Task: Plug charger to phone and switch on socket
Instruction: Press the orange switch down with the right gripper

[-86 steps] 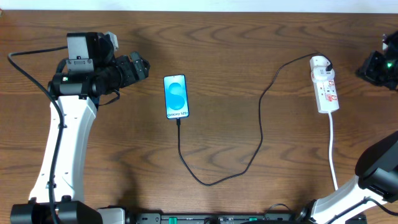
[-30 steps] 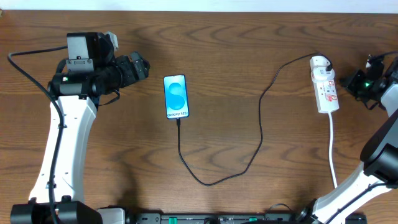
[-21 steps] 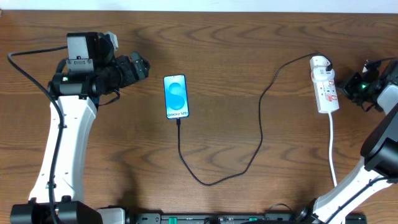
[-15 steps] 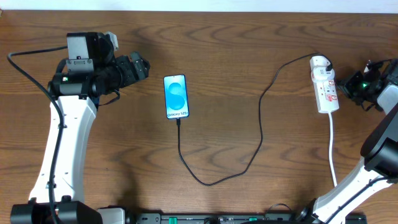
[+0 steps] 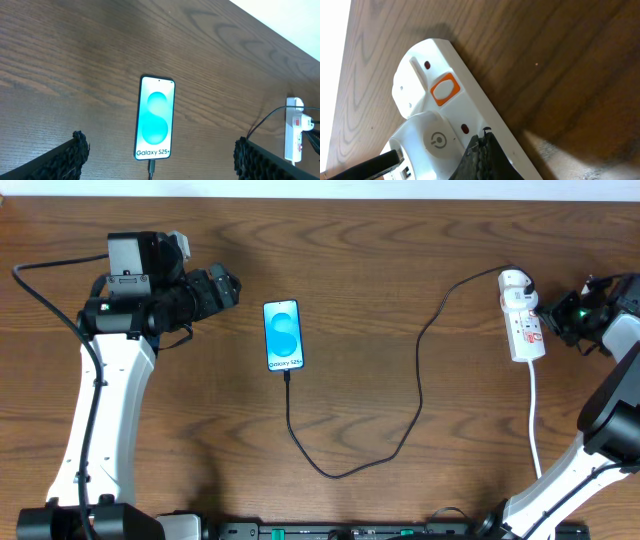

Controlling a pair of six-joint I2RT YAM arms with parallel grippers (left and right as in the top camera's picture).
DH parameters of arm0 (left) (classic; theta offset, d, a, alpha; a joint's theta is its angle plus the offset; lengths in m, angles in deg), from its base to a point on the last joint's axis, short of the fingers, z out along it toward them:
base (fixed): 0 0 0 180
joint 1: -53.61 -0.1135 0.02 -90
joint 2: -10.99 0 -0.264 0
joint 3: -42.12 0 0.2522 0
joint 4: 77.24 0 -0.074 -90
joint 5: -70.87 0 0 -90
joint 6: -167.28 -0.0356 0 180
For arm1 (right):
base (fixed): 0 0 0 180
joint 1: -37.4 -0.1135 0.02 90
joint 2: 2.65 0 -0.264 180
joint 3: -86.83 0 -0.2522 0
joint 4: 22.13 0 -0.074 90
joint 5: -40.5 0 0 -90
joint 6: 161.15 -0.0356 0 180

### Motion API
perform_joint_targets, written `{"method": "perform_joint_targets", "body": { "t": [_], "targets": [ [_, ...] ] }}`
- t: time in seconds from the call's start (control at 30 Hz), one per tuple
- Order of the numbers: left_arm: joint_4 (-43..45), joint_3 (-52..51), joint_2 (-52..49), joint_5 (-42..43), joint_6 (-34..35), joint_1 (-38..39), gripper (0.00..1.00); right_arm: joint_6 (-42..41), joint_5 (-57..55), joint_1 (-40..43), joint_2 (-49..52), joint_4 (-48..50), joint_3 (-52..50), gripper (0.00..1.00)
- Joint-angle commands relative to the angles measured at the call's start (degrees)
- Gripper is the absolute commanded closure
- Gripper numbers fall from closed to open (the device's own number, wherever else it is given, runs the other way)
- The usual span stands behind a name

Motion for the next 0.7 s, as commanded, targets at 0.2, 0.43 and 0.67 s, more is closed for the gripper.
{"method": "perform_joint_targets", "body": {
  "t": [0.2, 0.43, 0.67],
  "targets": [
    [-0.2, 0.3, -0.1, 0.1, -0.5, 0.0, 0.06, 1.9, -0.5, -1.9, 0.2, -2.6, -0.3, 0.99],
    [-0.2, 0.3, -0.1, 0.1, -0.6, 0.0, 0.06, 2.0, -2.1, -1.9, 0.2, -5.4, -0.3, 0.99],
    [-0.2, 0.3, -0.1, 0.1, -0.6, 0.0, 0.06, 3.0, -3.3, -1.9, 0.2, -6.0, -0.3, 0.99]
  ]
}}
